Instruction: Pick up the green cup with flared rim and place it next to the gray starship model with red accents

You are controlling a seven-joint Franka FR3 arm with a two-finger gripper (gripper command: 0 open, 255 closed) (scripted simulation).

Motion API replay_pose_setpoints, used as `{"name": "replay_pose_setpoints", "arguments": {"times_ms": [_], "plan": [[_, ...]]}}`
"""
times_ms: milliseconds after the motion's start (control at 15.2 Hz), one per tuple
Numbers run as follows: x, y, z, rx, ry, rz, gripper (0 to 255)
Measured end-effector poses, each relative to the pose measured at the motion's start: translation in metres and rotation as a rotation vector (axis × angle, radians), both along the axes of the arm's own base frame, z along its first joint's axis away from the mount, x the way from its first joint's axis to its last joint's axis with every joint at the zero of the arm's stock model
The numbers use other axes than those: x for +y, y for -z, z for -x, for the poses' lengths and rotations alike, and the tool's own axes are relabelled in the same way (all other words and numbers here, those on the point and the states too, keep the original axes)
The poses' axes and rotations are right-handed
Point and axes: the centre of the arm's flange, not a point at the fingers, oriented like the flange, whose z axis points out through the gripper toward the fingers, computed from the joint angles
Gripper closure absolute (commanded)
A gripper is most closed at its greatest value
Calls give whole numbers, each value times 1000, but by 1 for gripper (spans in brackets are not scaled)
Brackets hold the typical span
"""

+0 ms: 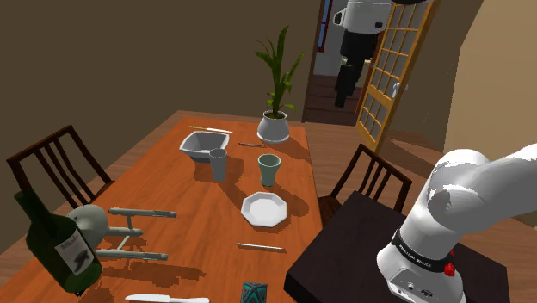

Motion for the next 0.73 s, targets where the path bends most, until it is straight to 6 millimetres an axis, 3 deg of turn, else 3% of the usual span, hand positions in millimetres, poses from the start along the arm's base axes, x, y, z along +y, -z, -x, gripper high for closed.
{"name": "replay_pose_setpoints", "arguments": {"times_ms": [198,726], "plan": [[-3,11,-12,4,3,3,0],[-7,91,-79,21,18,18,0]]}}
